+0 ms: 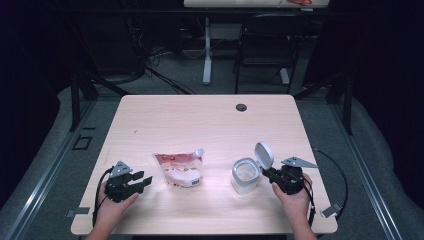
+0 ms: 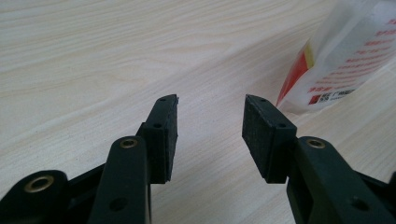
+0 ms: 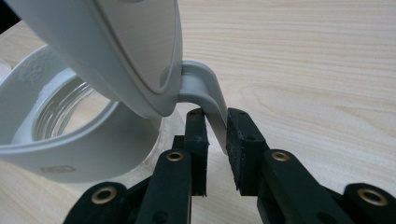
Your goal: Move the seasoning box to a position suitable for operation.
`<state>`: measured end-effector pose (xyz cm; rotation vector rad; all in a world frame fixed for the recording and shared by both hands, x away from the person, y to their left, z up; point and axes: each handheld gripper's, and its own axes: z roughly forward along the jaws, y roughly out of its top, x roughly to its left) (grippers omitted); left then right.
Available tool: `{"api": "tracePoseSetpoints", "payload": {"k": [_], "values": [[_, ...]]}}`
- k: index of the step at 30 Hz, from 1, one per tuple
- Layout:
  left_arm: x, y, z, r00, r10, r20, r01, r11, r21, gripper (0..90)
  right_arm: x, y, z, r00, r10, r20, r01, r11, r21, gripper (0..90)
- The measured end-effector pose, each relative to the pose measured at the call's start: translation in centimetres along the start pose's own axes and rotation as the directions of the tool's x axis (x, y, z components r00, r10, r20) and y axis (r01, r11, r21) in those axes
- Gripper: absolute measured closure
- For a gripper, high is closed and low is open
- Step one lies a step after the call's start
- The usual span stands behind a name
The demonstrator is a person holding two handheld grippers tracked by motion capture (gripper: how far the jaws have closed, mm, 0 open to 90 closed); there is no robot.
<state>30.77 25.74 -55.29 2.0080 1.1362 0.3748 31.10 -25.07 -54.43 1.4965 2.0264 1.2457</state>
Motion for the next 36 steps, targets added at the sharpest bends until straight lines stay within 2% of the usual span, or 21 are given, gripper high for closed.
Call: {"api": "tracePoseSetpoints", "payload": {"k": [3,9,15,20,21,26,29,31,36], "values": [[0.0,0.0,0.0,1.0,0.0,0.002,0.0,1.0,-0.001,54.6,-0.1,0.2,0.3,1.0,-0.006,-0.001,0.006,1.0,-0.005,78.5],[0.1,0.0,0.1,1.0,0.001,0.004,-0.001,1.0,0.002,53.8,-0.6,0.8,1.1,0.9987,0.012,-0.05,-0.014,0.999,-0.034,78.7],[0.2,0.0,0.0,1.0,0.001,0.003,-0.001,1.0,-0.008,53.8,-0.5,1.1,1.1,0.9991,-0.026,-0.032,0.025,0.999,-0.035,78.9],[0.1,0.1,-0.2,1.0,0.001,0.004,-0.001,0.9998,-0.017,53.2,-0.5,0.9,0.8,0.9996,-0.019,-0.021,0.018,0.999,-0.038,73.0],[0.1,0.1,-0.4,1.0,0.004,0.005,-0.004,0.9996,-0.029,53.0,-0.5,0.7,0.5,0.9996,-0.029,-0.003,0.028,0.999,-0.045,71.2],[0.2,0.2,-1.0,0.9999,0.012,0.003,-0.012,0.9991,-0.042,52.7,-0.6,0.5,-0.9,0.9997,-0.023,-0.007,0.023,0.998,-0.055,66.6],[0.2,0.1,-1.3,0.9999,0.007,-0.009,-0.008,0.9986,-0.052,52.7,-0.7,0.3,-1.9,0.9995,-0.029,0.015,0.03,0.998,-0.048,65.5],[0.2,0.2,-1.5,0.9999,-0.01,0.009,0.011,0.9987,-0.049,54.6,-0.8,0.2,-2.4,0.9994,-0.024,0.023,0.026,0.999,-0.046,65.4],[0.0,0.4,-2.1,0.9999,-0.011,0.006,0.012,0.998,-0.063,55.6,-0.3,0.3,-3.2,0.9967,-0.069,0.043,0.071,0.996,-0.055,62.2]]}}
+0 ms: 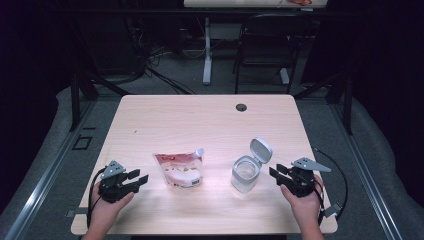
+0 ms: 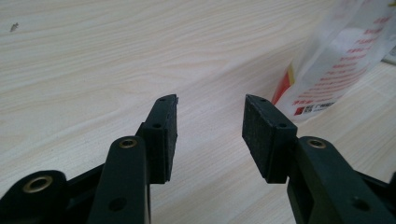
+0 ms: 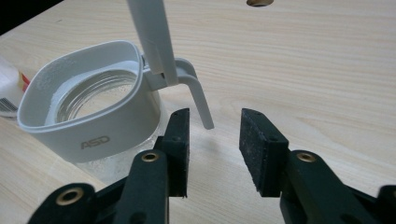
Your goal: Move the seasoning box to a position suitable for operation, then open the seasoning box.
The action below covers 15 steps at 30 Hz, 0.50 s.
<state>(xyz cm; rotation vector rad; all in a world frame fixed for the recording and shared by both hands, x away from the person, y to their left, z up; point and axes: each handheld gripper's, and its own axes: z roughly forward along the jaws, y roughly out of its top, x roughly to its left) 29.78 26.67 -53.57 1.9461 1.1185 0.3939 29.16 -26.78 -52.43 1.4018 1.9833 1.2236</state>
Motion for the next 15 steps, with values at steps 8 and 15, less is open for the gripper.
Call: {"api": "tracePoseSetpoints", "payload": {"k": [8,15], "values": [[-0.3,0.5,-0.6,0.9996,0.013,0.024,-0.013,0.9999,0.005,58.3,1.4,0.5,-0.7,0.9909,-0.12,0.062,0.12,0.993,0.007,57.9],[-0.8,1.0,-0.9,0.9982,0.02,0.057,-0.021,0.9997,0.013,60.9,2.0,0.9,-1.7,0.9841,-0.148,0.098,0.144,0.989,0.045,60.6]]}}
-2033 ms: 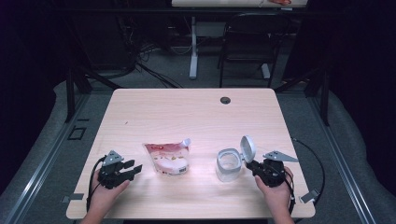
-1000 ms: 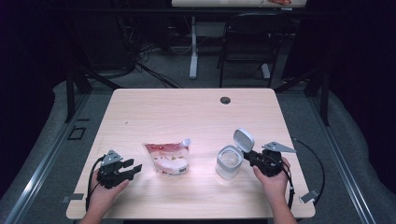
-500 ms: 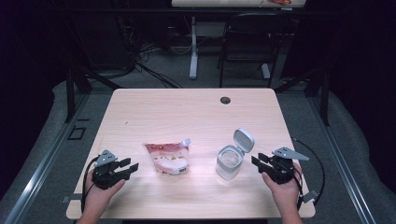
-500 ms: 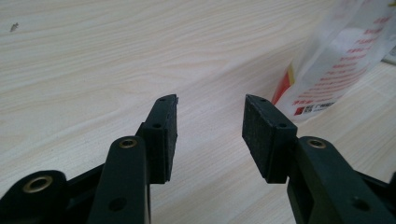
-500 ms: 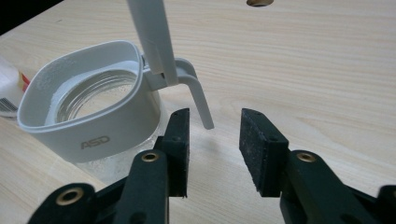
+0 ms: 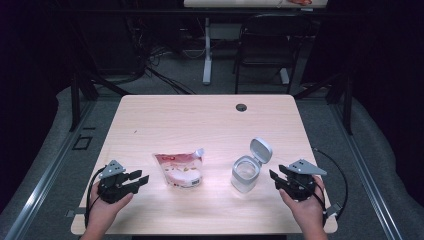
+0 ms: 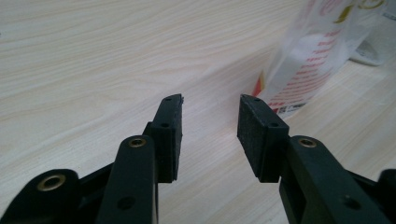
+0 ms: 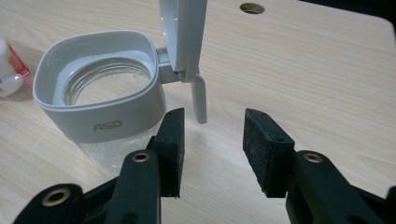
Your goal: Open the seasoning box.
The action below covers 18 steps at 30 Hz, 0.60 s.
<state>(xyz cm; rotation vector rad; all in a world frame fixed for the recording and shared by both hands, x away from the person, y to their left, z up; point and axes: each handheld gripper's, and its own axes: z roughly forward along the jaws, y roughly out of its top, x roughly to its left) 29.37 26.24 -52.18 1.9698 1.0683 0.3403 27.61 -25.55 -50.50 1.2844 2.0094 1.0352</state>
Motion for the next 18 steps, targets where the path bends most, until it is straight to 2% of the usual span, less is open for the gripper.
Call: {"api": "tracePoseSetpoints", "payload": {"k": [4,7,11,13,18], "values": [[-0.2,0.6,-0.3,1.0,0.008,0.001,-0.008,1.0,-0.002,62.2,0.2,0.7,-0.8,0.9999,-0.015,0.001,0.015,1.0,0.011,65.2],[-0.5,1.6,-0.8,0.9998,0.015,0.011,-0.015,0.9999,-0.002,63.6,0.5,1.7,-1.7,0.9992,-0.006,-0.039,0.006,1.0,0.019,69.9],[-0.8,2.6,-1.1,0.9994,0.018,0.028,-0.018,0.9998,-0.003,63.9,0.9,2.5,-2.4,0.998,-0.013,-0.061,0.014,1.0,0.017,72.3],[-1.3,3.8,-1.5,0.998,0.042,0.048,-0.042,0.9991,0.001,64.2,1.5,3.4,-2.9,0.9945,-0.047,-0.094,0.049,0.999,0.015,76.8],[-2.3,5.7,-1.9,0.9952,0.069,0.069,-0.069,0.9976,-0.006,61.5,2.7,5.3,-3.3,0.9849,-0.095,-0.145,0.095,0.995,-0.008,75.5]]}}
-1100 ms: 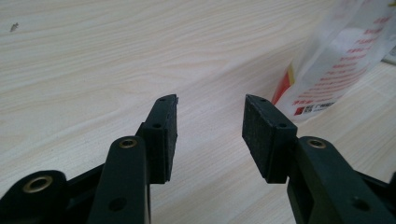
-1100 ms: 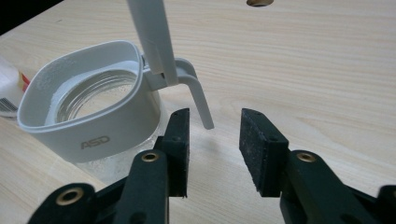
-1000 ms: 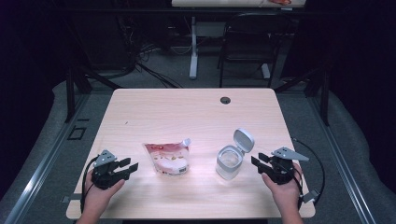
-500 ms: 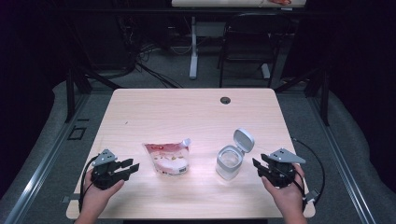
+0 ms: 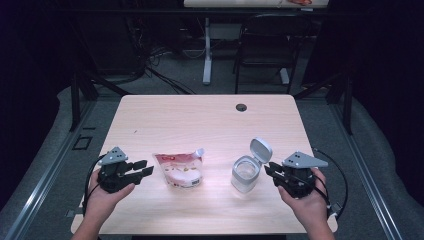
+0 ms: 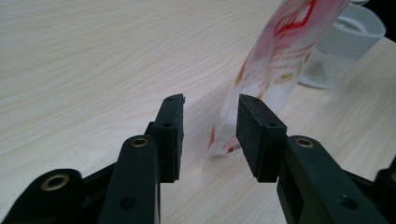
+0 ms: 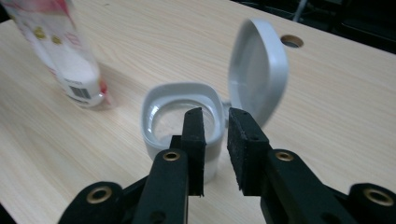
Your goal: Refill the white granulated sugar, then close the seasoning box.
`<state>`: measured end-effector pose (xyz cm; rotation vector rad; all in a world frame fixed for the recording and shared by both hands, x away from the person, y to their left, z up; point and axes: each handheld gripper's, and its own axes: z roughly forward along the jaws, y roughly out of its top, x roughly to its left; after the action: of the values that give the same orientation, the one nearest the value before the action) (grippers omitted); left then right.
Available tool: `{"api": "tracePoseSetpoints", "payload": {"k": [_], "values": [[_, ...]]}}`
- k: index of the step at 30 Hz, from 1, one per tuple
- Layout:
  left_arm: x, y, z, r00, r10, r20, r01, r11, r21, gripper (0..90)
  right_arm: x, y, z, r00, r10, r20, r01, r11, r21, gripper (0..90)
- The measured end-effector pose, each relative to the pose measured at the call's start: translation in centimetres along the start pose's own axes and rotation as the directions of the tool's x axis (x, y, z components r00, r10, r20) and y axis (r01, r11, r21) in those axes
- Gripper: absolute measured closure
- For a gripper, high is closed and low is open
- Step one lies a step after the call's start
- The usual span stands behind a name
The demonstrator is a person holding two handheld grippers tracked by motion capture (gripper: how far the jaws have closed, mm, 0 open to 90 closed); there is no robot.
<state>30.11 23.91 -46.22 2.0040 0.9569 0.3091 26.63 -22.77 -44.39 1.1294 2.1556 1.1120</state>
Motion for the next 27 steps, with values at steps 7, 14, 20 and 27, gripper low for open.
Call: {"api": "tracePoseSetpoints", "payload": {"k": [7,14,20,27], "values": [[-0.5,1.1,0.1,0.9996,0.026,0.011,-0.026,0.9995,0.015,62.5,1.1,2.1,1.4,0.9967,-0.038,-0.071,0.039,0.999,0.012,75.7],[-0.8,2.7,0.4,0.9982,0.05,0.034,-0.051,0.9982,0.032,61.3,2.4,3.8,2.7,0.9915,-0.082,-0.101,0.084,0.996,0.019,77.4],[-1.1,4.2,0.8,0.9947,0.083,0.061,-0.086,0.9946,0.057,61.1,4.0,5.8,4.0,0.9815,-0.104,-0.16,0.107,0.994,0.009,78.3],[-0.8,4.3,0.8,0.9942,0.086,0.064,-0.089,0.9948,0.05,58.7,5.4,7.5,5.6,0.963,-0.124,-0.239,0.127,0.992,-0.005,76.2]]}}
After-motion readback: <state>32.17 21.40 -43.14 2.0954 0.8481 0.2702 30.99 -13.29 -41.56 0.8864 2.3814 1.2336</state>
